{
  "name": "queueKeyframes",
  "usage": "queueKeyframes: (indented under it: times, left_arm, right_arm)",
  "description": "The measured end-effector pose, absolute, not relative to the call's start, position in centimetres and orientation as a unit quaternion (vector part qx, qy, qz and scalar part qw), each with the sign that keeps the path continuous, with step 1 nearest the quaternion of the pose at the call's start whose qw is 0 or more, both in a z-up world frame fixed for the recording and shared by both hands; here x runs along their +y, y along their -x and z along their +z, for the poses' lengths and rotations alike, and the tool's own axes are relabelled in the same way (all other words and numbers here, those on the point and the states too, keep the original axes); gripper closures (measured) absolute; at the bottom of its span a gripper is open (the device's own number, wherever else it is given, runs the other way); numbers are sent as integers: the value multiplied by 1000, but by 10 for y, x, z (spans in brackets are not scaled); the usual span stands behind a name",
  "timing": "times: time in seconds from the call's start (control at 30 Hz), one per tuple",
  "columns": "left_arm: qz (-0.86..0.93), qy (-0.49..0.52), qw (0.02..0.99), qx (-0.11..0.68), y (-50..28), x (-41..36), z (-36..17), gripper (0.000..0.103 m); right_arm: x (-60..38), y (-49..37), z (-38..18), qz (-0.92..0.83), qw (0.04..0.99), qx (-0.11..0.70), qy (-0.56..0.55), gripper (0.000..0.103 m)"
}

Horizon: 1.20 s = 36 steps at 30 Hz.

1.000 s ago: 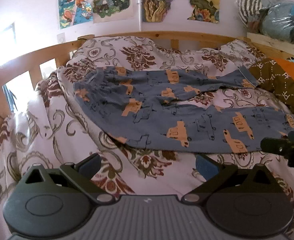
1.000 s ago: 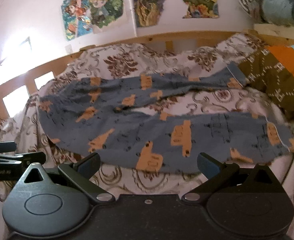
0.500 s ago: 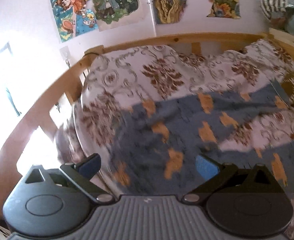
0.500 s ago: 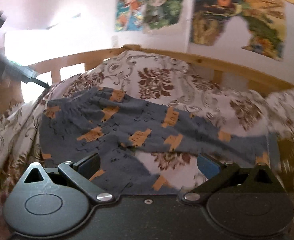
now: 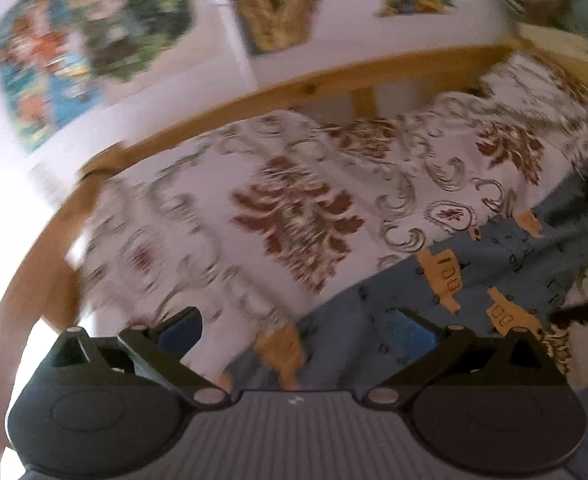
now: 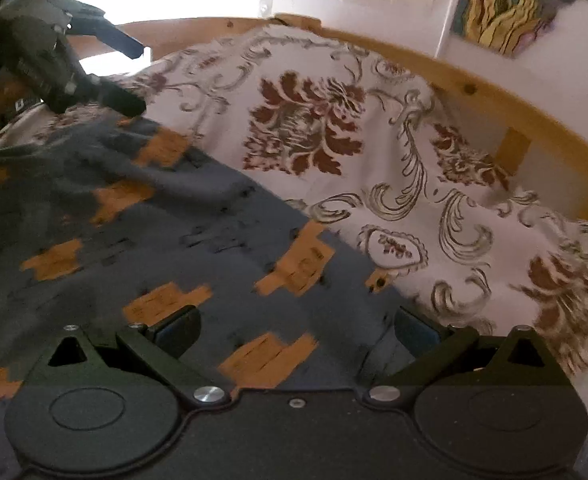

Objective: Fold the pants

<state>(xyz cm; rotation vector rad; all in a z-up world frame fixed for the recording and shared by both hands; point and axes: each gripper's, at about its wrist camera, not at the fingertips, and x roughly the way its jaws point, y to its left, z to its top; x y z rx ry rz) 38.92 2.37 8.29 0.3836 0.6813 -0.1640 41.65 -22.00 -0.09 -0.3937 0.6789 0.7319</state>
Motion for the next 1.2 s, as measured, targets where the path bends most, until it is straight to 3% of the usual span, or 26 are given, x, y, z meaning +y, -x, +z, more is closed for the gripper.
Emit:
queueKeyframes:
  times: [0.27,0.47,0.53,0.57,0.63,0.77,0.83,0.9,1.03,1.2]
  left_arm:
    - [-220,-269,869,352,-458,-6,25,0]
    - [-248,-263,852,379,-484,16,7,11]
    - [-235,-260,851,392,-491,27,4,24]
    - [-231,-258,848,400,-494,31,2,29]
    - [-230,-262,840,417,-497,37,-4,52]
    - [-245,-297,824,415,-487,38,-12,63]
    - [-240,-310,820,418,-485,36,-16,77]
    - [-235,-314,818,420,-484,32,-18,88]
    - [-226,-360,814,396,-472,17,-20,98]
    - [-178,-358,831,387,-469,14,-19,101]
  right_arm:
    - [-222,-487,-11,376,836,356,180,4]
    - [-219,-518,-16,384,825,384,157,29]
    - [-218,-523,-19,378,823,391,162,45]
    - [-217,-525,-21,373,823,394,167,48]
    - [-216,-524,-24,369,821,394,186,57]
    - [-219,-524,-26,366,814,395,217,66]
    - [-221,-524,-27,359,816,394,225,77]
    - [-220,-523,-26,357,816,391,233,80]
    - [-215,-506,-25,365,805,372,282,79]
    - [-231,-504,-32,340,803,379,310,79]
